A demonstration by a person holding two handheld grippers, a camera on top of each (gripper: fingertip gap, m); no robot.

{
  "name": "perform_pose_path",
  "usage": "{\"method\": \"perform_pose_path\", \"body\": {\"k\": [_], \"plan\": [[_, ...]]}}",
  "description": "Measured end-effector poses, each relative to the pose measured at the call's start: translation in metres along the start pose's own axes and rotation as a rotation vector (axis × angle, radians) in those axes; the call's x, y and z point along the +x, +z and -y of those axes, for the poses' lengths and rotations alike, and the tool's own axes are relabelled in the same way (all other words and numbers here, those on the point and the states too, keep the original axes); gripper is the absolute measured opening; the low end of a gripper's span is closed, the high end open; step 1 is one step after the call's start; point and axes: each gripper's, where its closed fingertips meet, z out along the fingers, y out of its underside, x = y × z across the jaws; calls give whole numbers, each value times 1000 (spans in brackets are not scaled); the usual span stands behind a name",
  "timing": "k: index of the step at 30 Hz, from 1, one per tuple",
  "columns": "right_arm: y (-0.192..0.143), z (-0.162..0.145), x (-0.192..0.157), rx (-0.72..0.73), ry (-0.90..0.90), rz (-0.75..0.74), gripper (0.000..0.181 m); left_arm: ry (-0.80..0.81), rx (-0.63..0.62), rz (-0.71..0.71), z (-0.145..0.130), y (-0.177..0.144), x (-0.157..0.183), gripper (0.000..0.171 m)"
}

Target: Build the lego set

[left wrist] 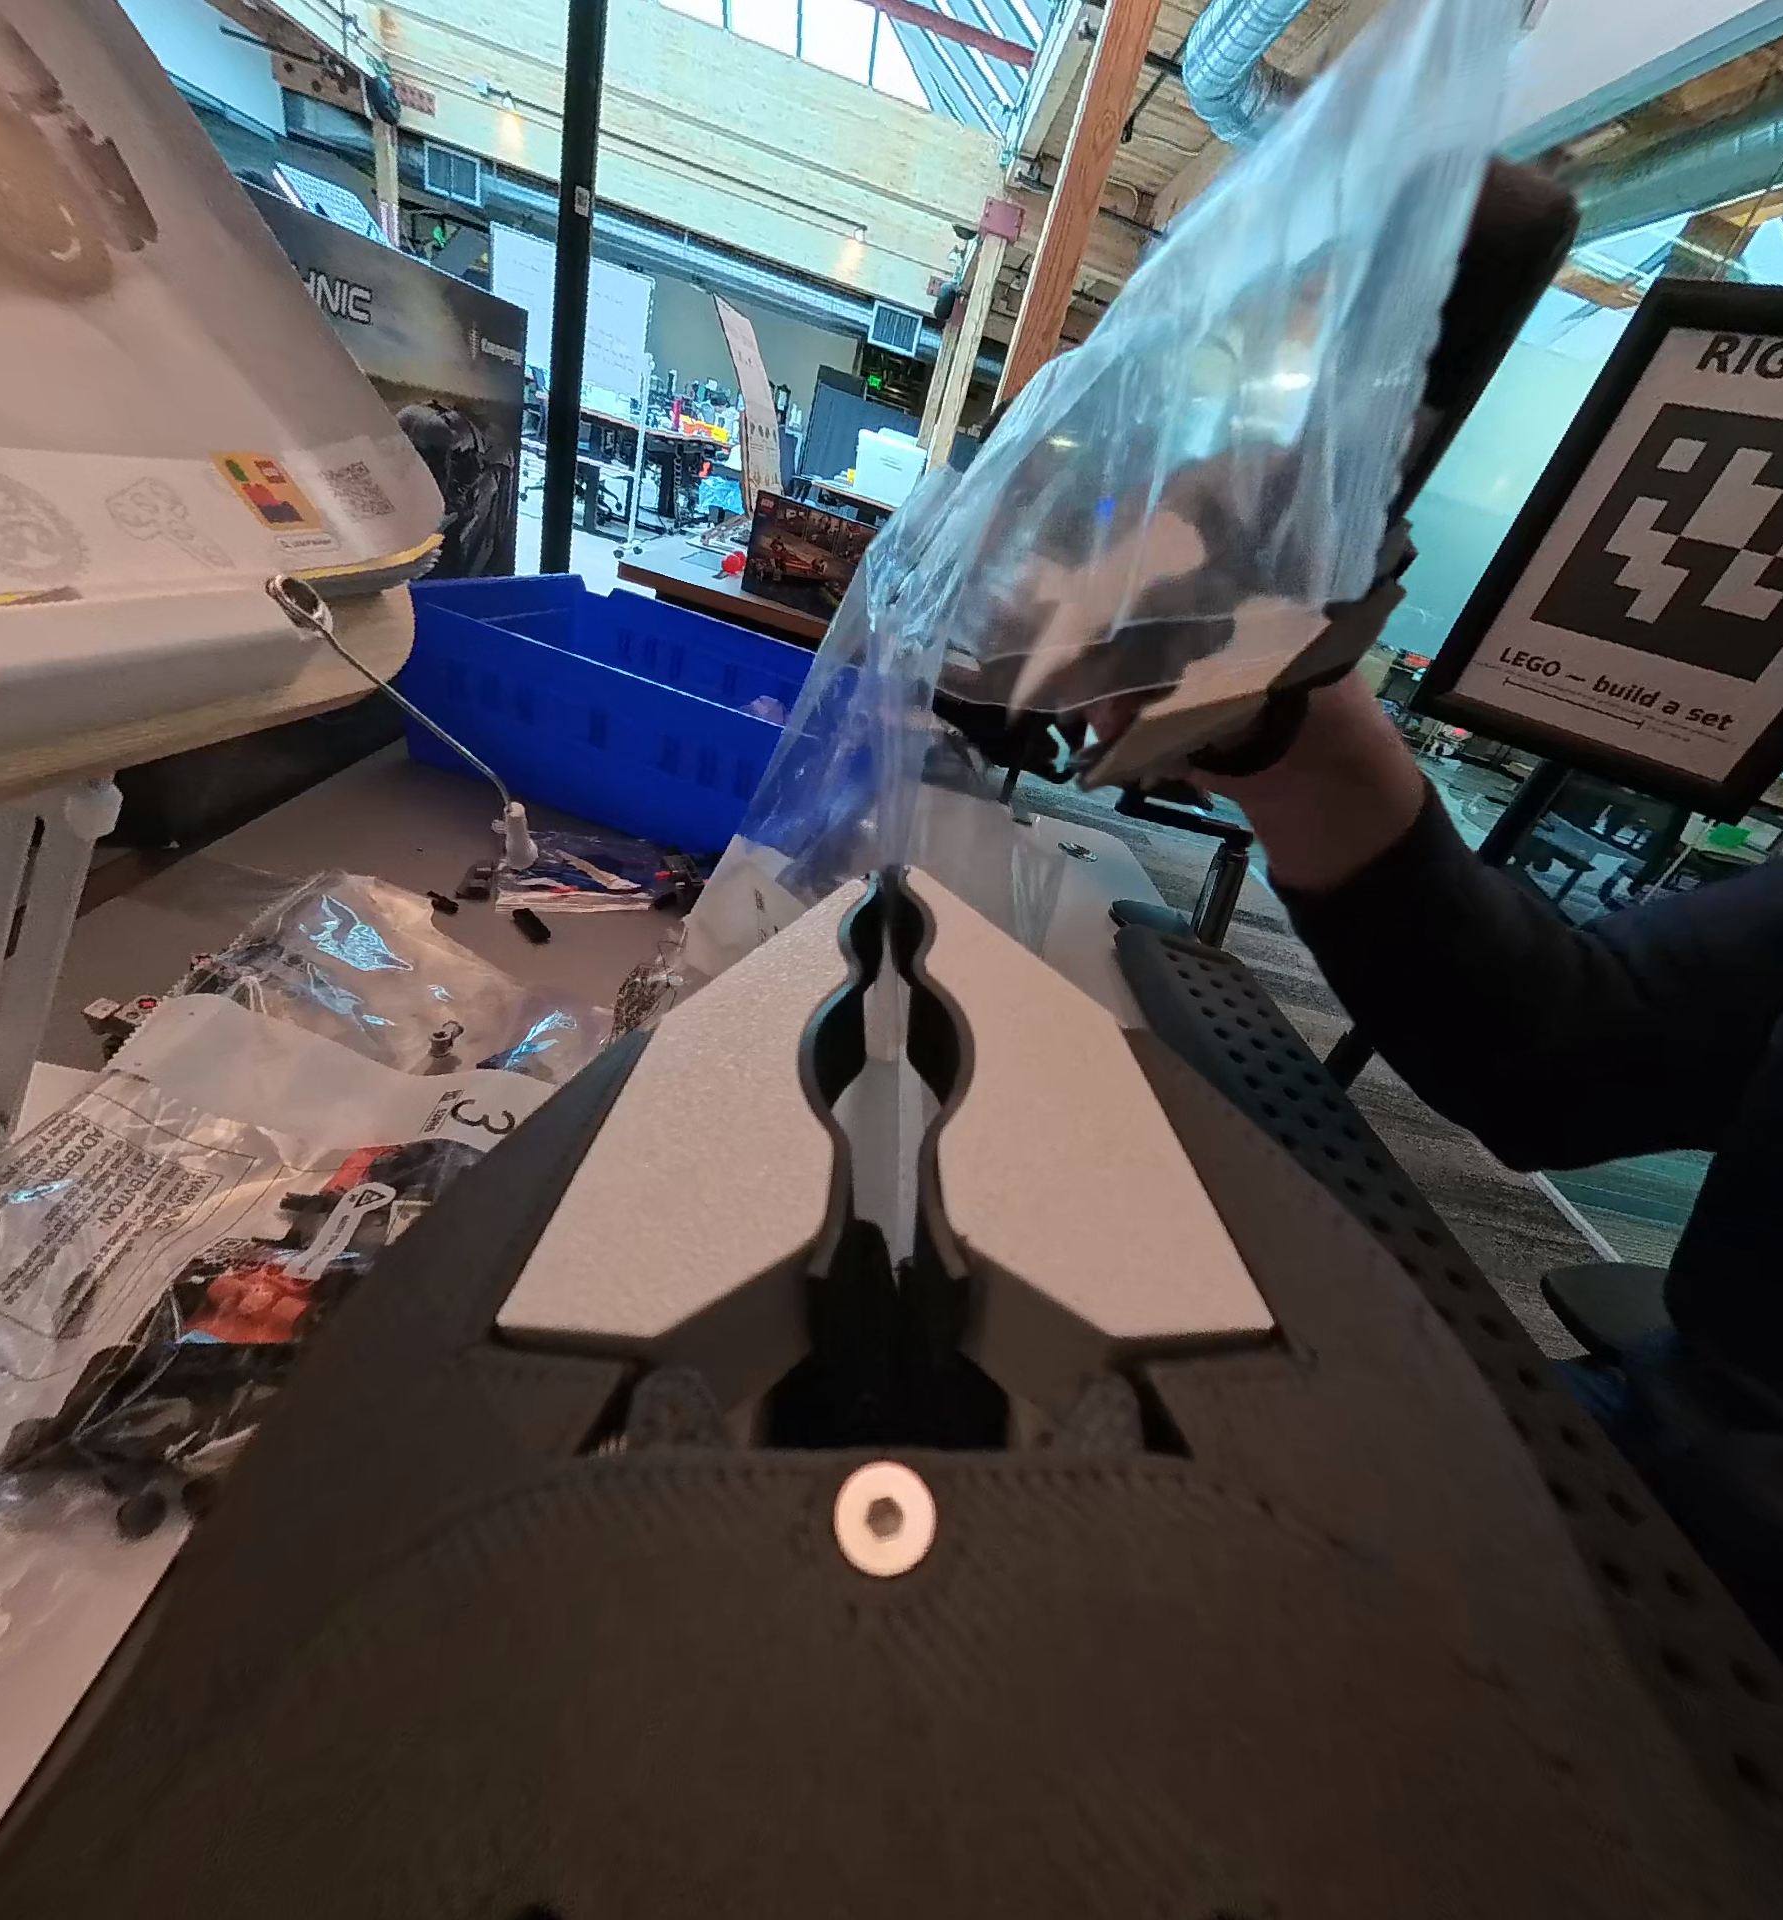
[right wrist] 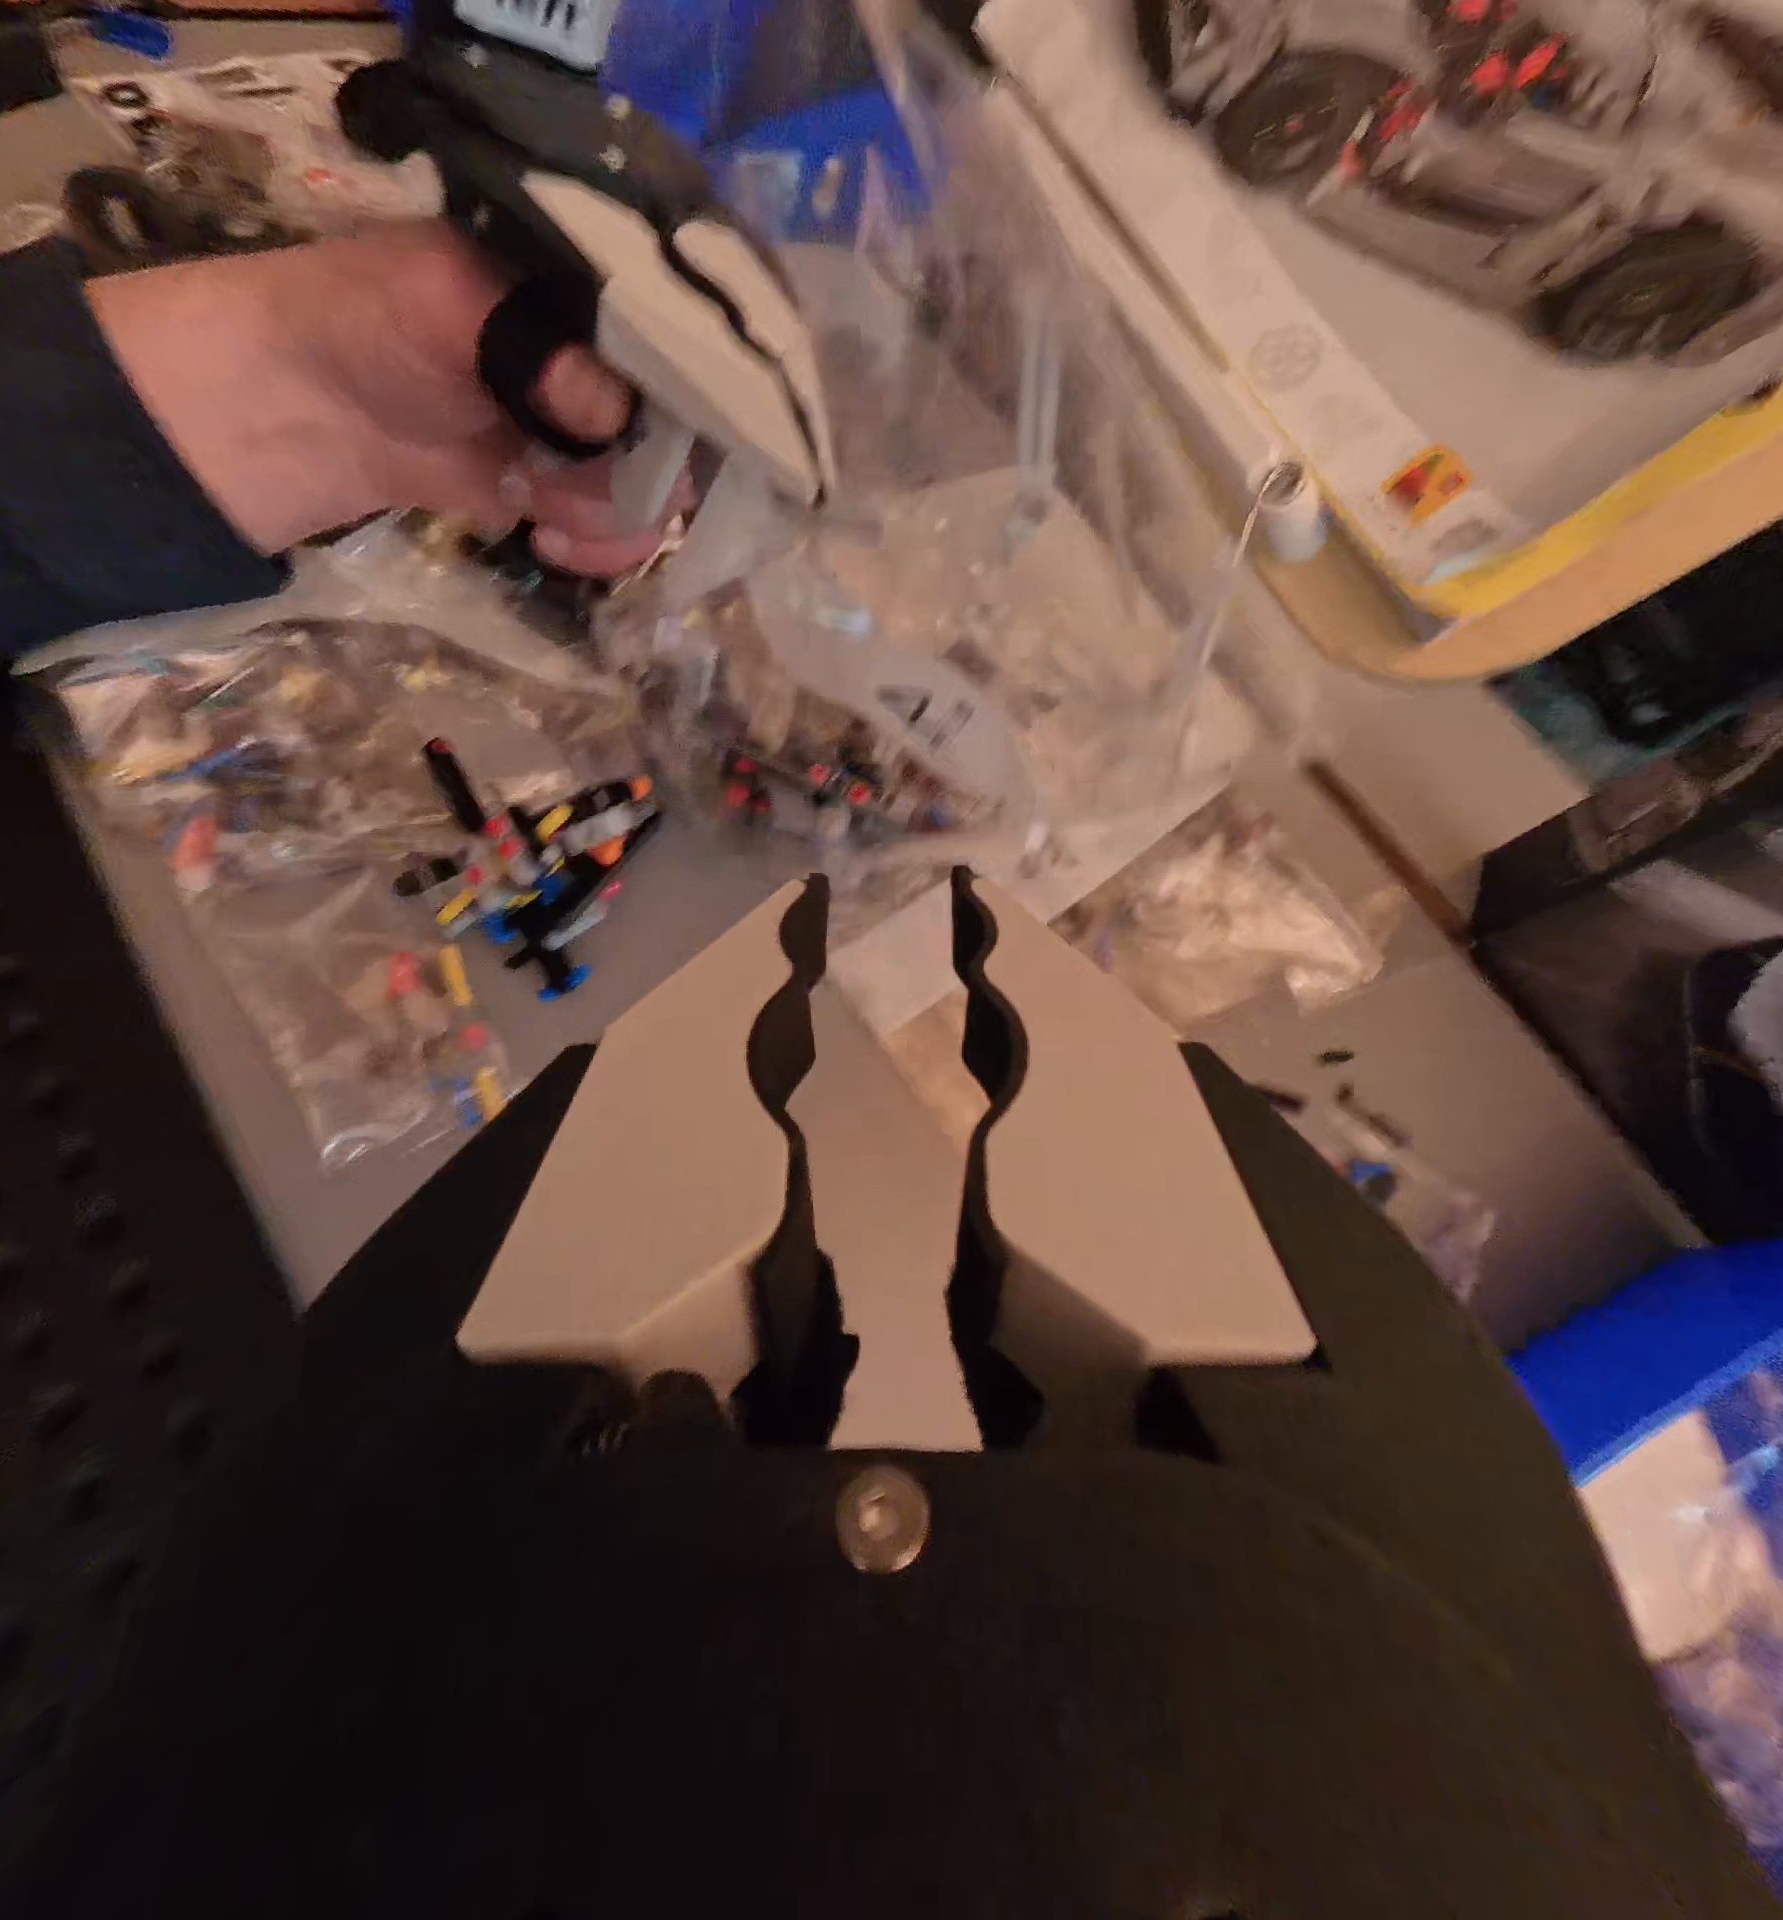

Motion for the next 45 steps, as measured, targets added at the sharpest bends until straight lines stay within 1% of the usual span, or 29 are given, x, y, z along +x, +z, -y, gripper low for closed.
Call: {"method": "perform_pose_path", "body": {"k": [1, 2, 3, 5, 7, 9, 11, 14, 21, 22, 23, 26, 29, 31, 33, 34, 37, 41, 42, 43, 45], "plan": [[-4, -13, -10, -30, 30, 54, 20, -1, 2, 1, 0, 0, 0, 0], [-4, -31, -27, -84, 58, 145, 19, -3, 3, 0, 0, 0, 0, 0], [-3, -52, -44, -162, 78, 221, 21, -5, 3, -2, 0, 0, 0, 0], [4, -90, -67, -294, 65, 276, 23, -4, -2, -3, -2, 2, 0, 0], [10, -121, -94, -393, 34, 366, 23, -3, -3, -3, -2, 2, 1, 0], [17, -143, -110, -458, 40, 411, 25, -1, -4, -1, -2, 2, 1, 0], [21, -154, -124, -480, 43, 451, 27, -1, -2, 1, -1, 1, 1, 0], [25, -162, -126, -500, 41, 437, 21, -2, -2, 0, -2, 1, 1, 0], [24, -160, -123, -483, 43, 424, 19, -1, 0, 1, -1, 0, 1, 0], [22, -155, -122, -460, 49, 427, 16, -1, 0, 2, -1, 0, 1, 0], [20, -148, -119, -429, 52, 426, 0, 0, 0, 2, -1, 0, 1, 0], [14, -124, -102, -357, 56, 389, 0, 1, -2, 0, -1, 1, 2, 0], [8, -105, -84, -327, 32, 345, 0, 3, -5, -2, -1, 1, 2, 0], [5, -99, -80, -320, 37, 341, 2, 3, -2, -2, -1, 0, 2, 0], [3, -107, -83, -359, 47, 360, 15, 3, 0, -1, 0, 0, 2, 0], [5, -112, -86, -375, 53, 363, 19, 3, 2, -2, 1, -1, 2, 0], [9, -133, -105, -451, 39, 403, 23, 2, 0, -4, 0, 0, 2, 0], [23, -152, -130, -504, 53, 446, 19, 2, -3, -6, -1, 2, 3, 0], [26, -158, -132, -524, 43, 433, 14, 3, -5, -6, -1, 2, 3, 0], [29, -159, -131, -519, 41, 413, 6, 3, -6, -5, -1, 2, 3, 0], [29, -159, -131, -521, 58, 419, 5, 4, -5, -4, -1, 2, 3, 0]]}}
